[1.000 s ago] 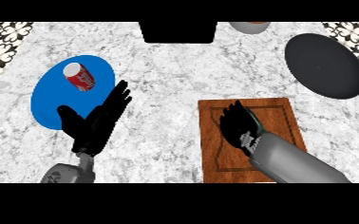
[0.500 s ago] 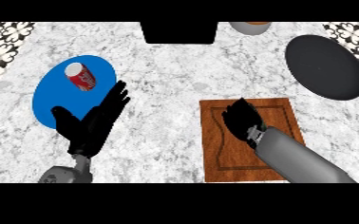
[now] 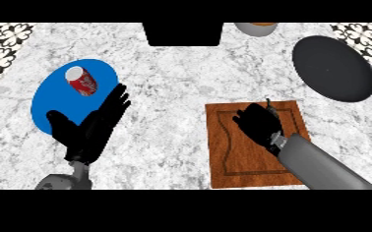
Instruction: Pick the eggplant from the cutting board and place it in the pan
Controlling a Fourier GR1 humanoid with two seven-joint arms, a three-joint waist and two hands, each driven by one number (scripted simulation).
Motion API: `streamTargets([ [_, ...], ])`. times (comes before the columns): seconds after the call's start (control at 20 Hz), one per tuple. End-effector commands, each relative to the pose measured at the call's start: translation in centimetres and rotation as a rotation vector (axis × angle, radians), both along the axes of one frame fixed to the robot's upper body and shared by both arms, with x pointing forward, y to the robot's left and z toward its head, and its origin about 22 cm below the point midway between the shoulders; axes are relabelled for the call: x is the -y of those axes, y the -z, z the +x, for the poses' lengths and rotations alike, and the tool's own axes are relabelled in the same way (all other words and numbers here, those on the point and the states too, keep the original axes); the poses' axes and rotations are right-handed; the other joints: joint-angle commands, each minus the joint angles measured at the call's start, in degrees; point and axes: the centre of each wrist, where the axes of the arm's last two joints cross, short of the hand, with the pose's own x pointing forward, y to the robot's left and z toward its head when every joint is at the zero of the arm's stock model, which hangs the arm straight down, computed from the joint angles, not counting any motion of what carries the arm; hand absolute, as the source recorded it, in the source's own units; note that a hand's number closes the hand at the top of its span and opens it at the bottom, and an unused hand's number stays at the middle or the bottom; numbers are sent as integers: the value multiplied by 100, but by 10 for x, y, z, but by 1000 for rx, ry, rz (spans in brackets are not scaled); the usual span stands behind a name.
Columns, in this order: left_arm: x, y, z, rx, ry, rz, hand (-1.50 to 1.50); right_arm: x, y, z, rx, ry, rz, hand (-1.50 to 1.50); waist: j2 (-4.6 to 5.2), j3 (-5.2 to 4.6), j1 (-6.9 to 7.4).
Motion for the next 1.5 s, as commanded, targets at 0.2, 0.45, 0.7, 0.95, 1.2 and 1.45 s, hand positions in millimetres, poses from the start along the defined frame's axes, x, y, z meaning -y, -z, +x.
streamTargets([
  [0.2, -12, 8, -12, -9, -88, -1, 0, 111, -9, -41, -10, 108, 512, 150, -32, 39, -608],
  [0.45, -20, 5, -9, -9, -91, -5, 0, 151, -48, -47, 272, 108, 799, 150, -29, 28, -602],
  [0.7, -21, 12, -17, -16, -93, -2, 0, 183, -68, -71, 342, 152, 1102, 150, -19, 21, -517],
  [0.95, -21, 8, -11, -15, -73, -6, 0, 217, -83, -84, 239, 254, 1408, 150, 31, 18, -350],
  [1.2, -13, -4, -12, 22, 9, 11, 0, 268, -87, -81, 179, 423, 1527, 150, 73, 18, 12],
  [1.45, 10, -6, -13, -7, 30, -11, 0, 290, -65, -41, 282, 440, 1509, 150, 89, 20, 108],
])
